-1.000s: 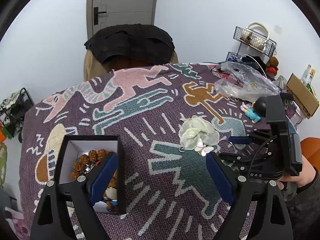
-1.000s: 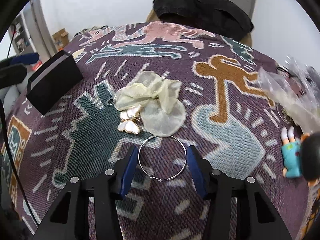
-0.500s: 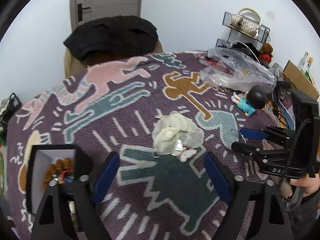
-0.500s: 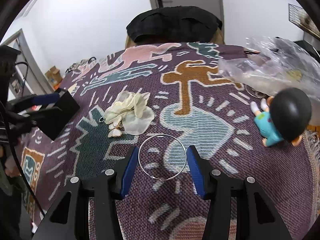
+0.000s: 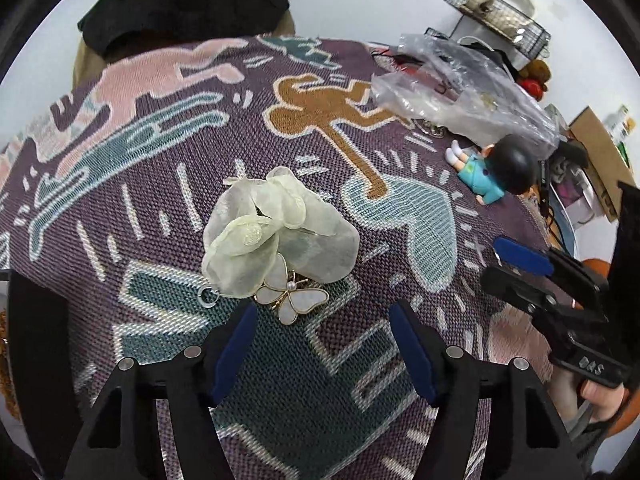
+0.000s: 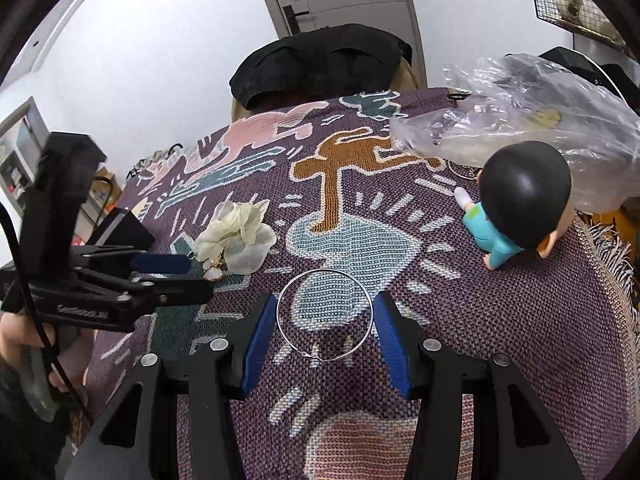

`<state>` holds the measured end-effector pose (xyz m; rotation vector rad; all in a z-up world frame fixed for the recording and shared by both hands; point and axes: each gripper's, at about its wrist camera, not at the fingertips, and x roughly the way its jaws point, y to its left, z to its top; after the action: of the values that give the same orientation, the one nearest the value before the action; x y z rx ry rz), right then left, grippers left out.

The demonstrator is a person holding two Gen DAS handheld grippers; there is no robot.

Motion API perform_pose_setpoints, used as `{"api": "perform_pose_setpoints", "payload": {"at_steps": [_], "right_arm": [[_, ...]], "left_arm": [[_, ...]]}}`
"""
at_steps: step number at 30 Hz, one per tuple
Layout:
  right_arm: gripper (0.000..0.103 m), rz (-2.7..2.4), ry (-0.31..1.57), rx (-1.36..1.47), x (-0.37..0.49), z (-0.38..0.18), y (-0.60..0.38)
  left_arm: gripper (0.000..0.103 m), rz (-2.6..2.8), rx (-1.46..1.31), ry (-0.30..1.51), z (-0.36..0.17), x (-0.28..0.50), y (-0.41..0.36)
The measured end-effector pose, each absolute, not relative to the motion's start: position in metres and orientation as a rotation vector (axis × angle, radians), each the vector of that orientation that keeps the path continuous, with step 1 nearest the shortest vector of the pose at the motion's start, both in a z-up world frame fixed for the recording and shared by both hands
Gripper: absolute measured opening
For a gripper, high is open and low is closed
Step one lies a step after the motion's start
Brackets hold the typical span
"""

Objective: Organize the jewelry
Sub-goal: 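Grasp the white butterfly pendant with the left gripper while the right holds the hoop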

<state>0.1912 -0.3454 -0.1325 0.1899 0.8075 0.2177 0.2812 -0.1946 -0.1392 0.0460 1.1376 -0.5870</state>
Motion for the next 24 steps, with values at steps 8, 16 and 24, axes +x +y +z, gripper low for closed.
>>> {"api": "perform_pose_setpoints", "payload": {"at_steps": [8, 16, 24], "right_arm": [[0.051, 0.218, 0.797, 0.211, 0.189, -0.132, -0.354], [0.051, 0.224, 0.795, 0.209, 0.188, -0.131, -0.352], [0.051, 0.233, 0.797, 0.217, 0.189, -0.135, -0.348]], "left_arm": [[0.070, -0.548, 0.088, 1.143, -0.147, 0.291, -0.205], [0.070, -0.574, 0.151, 1.112, -0.149, 0.291, -0.210], [0.044, -0.512, 0.275, 1.054, -0.151, 0.283, -0.214]]}}
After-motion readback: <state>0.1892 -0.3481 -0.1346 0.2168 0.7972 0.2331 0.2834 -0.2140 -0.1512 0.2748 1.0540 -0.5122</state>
